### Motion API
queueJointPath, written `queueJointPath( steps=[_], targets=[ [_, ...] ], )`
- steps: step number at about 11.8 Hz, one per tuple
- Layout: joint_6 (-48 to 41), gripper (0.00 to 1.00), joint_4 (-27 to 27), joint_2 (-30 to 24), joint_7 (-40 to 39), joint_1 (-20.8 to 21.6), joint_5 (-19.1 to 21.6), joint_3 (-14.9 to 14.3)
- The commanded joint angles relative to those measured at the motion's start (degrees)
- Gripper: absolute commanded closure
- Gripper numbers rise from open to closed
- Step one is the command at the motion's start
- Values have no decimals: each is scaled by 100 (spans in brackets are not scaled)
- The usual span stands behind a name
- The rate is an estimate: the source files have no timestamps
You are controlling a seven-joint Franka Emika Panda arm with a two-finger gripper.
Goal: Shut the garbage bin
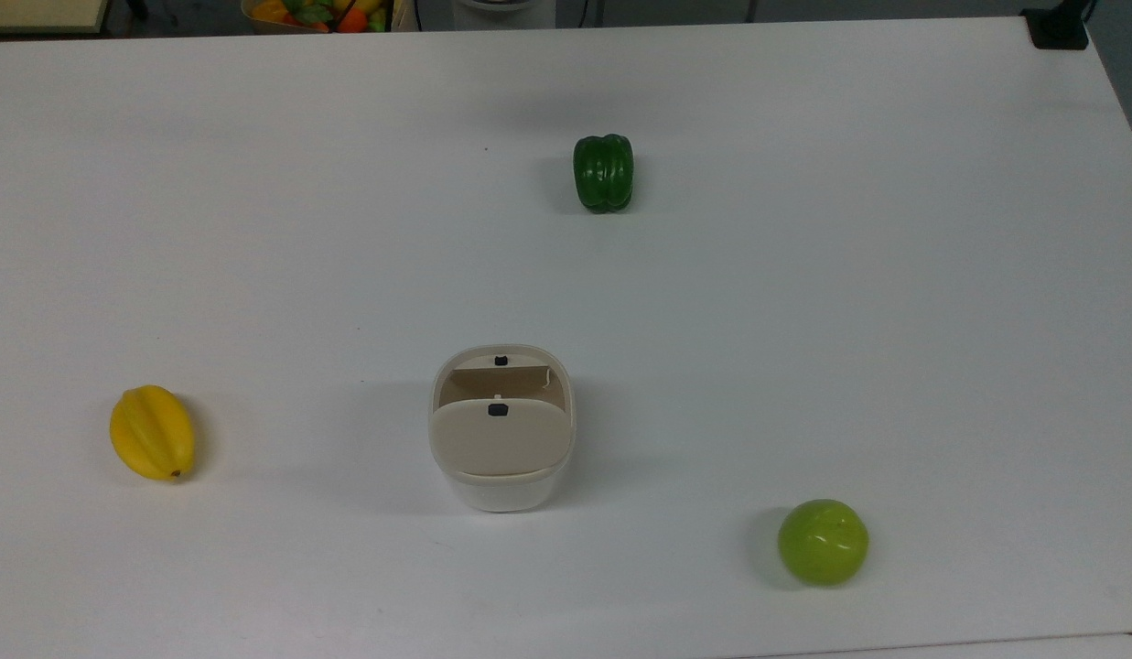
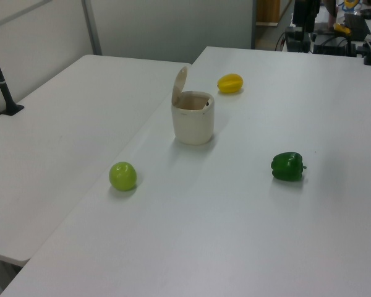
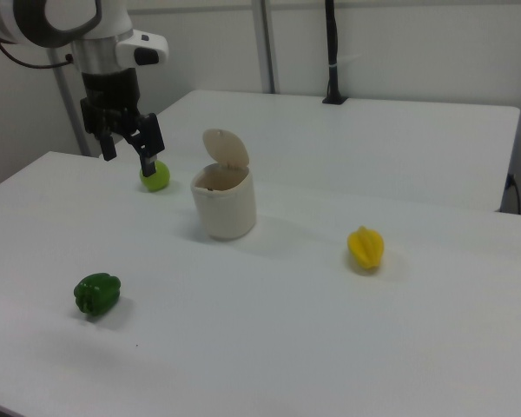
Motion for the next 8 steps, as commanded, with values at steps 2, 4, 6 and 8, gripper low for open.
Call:
queueJointPath(
  steps=[2, 4, 6, 8],
  targets=[
    [-94, 4, -26, -46, 103, 59, 8, -15],
    [-94, 5, -26, -46, 112, 59, 8, -15],
    [-94, 7, -26, -46, 103, 59, 8, -15],
    [-94, 9, -26, -46, 103, 59, -1, -15]
  ],
)
